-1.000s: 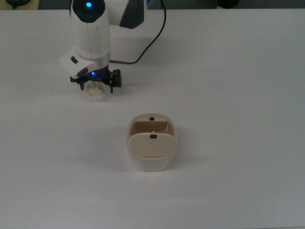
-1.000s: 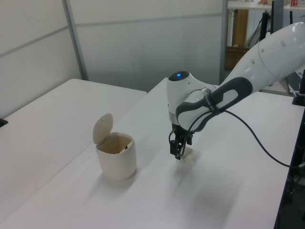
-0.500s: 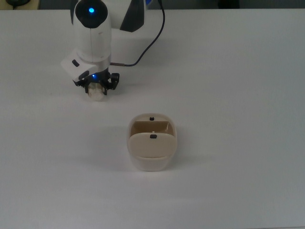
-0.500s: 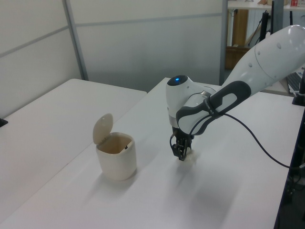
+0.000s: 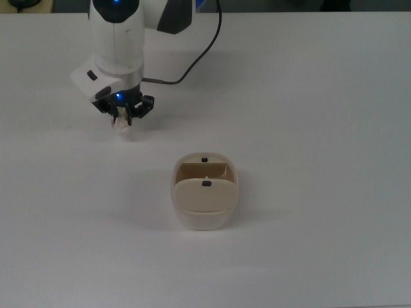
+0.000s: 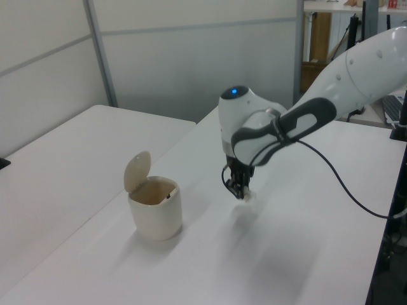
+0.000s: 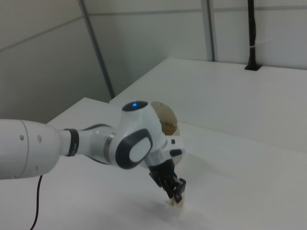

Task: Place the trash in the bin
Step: 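Lift the held paper ball up off the table, then carry the paper ball over the open bin and lower it in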

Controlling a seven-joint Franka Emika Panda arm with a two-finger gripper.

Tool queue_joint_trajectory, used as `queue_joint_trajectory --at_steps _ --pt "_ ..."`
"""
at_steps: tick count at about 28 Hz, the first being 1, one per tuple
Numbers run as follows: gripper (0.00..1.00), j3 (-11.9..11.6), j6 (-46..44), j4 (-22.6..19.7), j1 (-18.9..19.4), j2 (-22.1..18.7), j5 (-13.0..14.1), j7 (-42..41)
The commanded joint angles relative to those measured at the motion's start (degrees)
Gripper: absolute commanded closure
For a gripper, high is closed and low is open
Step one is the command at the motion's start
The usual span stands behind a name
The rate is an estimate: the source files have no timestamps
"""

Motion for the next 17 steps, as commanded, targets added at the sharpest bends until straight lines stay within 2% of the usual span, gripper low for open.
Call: queue_joint_trajectory --at_steps 1,5,6,10,15,17 --pt "1.0 -0.1 -10.9 8.0 0.0 -1.6 2.1 0.7" --pt "1.0 0.2 -15.1 13.4 0.1 -1.6 5.5 0.2" --pt "1.0 0.4 -16.7 16.0 0.3 -1.5 6.5 0.4" --pt "1.0 0.6 -19.5 20.6 1.2 -1.0 8.3 1.2" --pt "1.0 0.6 -19.0 22.5 3.3 -0.4 9.4 4.6" --pt "1.0 0.6 -18.9 23.8 4.8 1.3 9.3 6.7"
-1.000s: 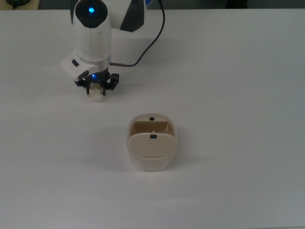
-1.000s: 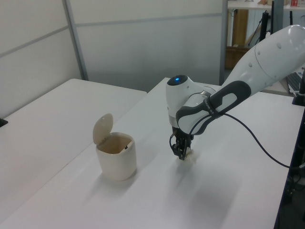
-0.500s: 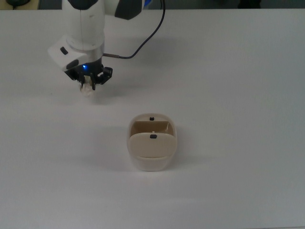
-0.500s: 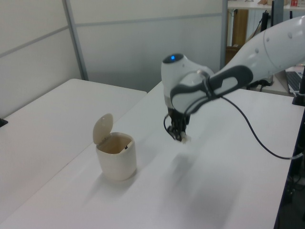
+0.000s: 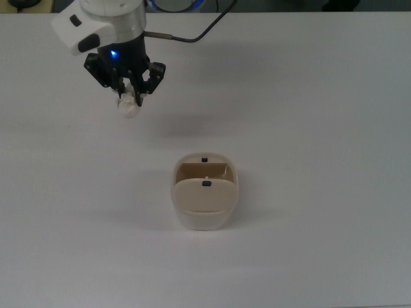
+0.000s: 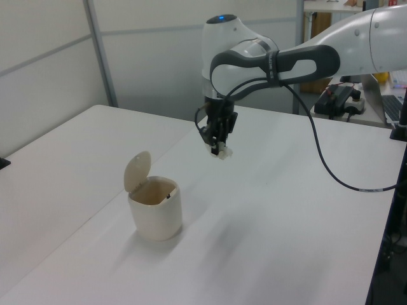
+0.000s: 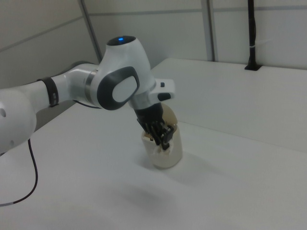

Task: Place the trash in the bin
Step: 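Carry the paper ball over the open bin and lower it in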

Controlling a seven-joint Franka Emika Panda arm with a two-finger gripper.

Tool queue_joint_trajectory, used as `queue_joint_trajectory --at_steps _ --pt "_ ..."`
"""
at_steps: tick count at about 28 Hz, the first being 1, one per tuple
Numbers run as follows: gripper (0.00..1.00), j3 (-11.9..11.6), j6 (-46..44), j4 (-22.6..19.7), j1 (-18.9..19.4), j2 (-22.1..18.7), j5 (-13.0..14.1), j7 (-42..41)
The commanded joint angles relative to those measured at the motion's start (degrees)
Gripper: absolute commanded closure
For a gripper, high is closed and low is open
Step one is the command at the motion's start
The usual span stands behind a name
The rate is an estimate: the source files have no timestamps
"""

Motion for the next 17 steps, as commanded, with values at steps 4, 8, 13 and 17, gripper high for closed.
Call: queue_joint_trajectory --at_steps 4,8,13,17 --pt "1.0 -0.2 -0.9 7.5 5.3 6.1 0.5 7.3" --pt "1.0 -0.3 1.5 10.6 7.7 9.2 0.0 10.8" --pt "1.0 -0.3 5.8 10.9 9.5 11.5 -1.6 14.6" --pt "0.94 -0.3 7.6 12.6 11.1 13.7 -3.4 17.6"
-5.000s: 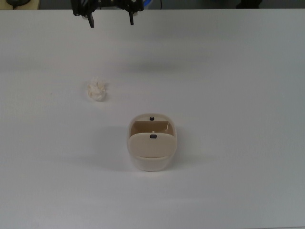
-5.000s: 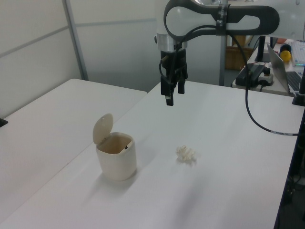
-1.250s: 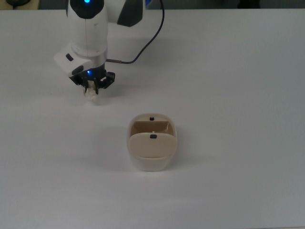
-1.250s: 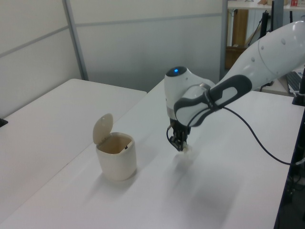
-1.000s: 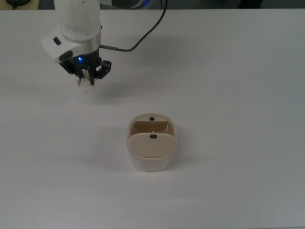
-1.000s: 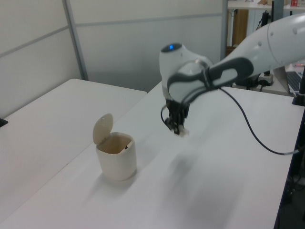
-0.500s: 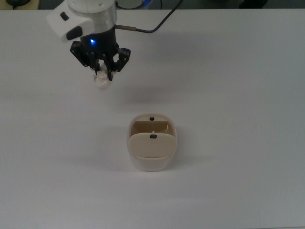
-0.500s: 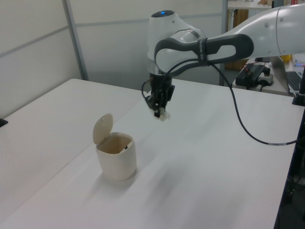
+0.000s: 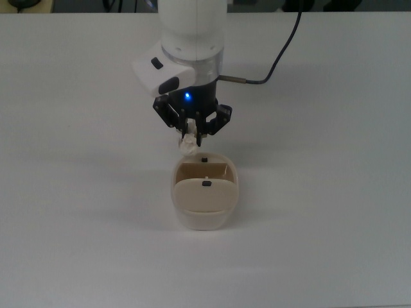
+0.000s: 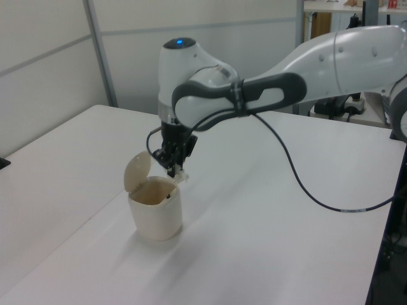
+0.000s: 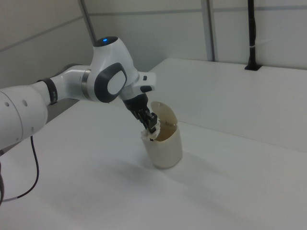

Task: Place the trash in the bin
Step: 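Carry the paper ball over the open bin and lower it in, then open the gripper to release the ball and raise it away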

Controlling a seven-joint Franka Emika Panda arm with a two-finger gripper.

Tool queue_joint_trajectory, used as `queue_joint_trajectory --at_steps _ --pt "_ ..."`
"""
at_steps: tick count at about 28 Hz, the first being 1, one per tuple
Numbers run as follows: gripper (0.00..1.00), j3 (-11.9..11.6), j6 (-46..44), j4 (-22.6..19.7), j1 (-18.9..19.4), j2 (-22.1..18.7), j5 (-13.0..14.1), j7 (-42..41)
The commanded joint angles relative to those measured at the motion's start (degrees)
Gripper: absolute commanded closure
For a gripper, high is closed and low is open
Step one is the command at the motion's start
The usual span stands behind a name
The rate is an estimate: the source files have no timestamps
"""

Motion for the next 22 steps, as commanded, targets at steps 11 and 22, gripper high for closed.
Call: queue_joint_trajectory --at_steps 11,22 --pt "0.0 -0.5 4.3 4.7 2.4 4.7 -4.6 8.8" --pt "0.0 -0.5 4.1 4.6 2.5 4.6 -4.8 8.8"
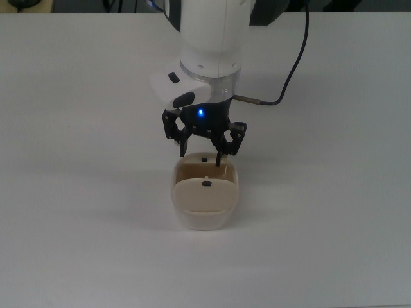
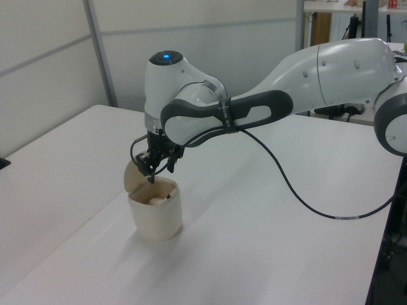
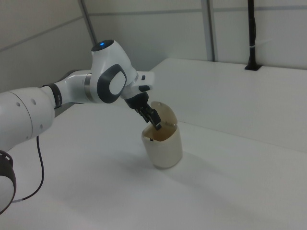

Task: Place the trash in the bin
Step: 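Open the gripper to release the ball and raise it away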

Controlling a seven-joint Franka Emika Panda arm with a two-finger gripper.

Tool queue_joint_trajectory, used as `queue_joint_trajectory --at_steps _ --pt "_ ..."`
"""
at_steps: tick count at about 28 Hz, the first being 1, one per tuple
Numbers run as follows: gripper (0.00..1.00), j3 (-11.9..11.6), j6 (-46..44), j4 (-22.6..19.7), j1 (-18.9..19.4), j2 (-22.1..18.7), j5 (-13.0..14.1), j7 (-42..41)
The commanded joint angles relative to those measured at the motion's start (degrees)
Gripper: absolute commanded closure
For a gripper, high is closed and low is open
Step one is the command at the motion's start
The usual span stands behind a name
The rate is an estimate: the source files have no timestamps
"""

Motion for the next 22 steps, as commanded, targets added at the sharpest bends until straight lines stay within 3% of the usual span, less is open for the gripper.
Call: queue_joint_trajectory --at_steps 1,6,16,22 --pt "0.0 -0.5 0.3 0.9 0.8 0.5 -1.2 1.4" --pt "0.0 -0.4 -2.7 0.2 1.0 -1.6 -1.4 -0.5" --pt "0.0 -0.2 -22.5 -0.6 1.1 -7.2 0.1 -10.4" --pt "0.0 -1.0 -28.0 -4.0 0.0 -13.0 3.0 -15.1"
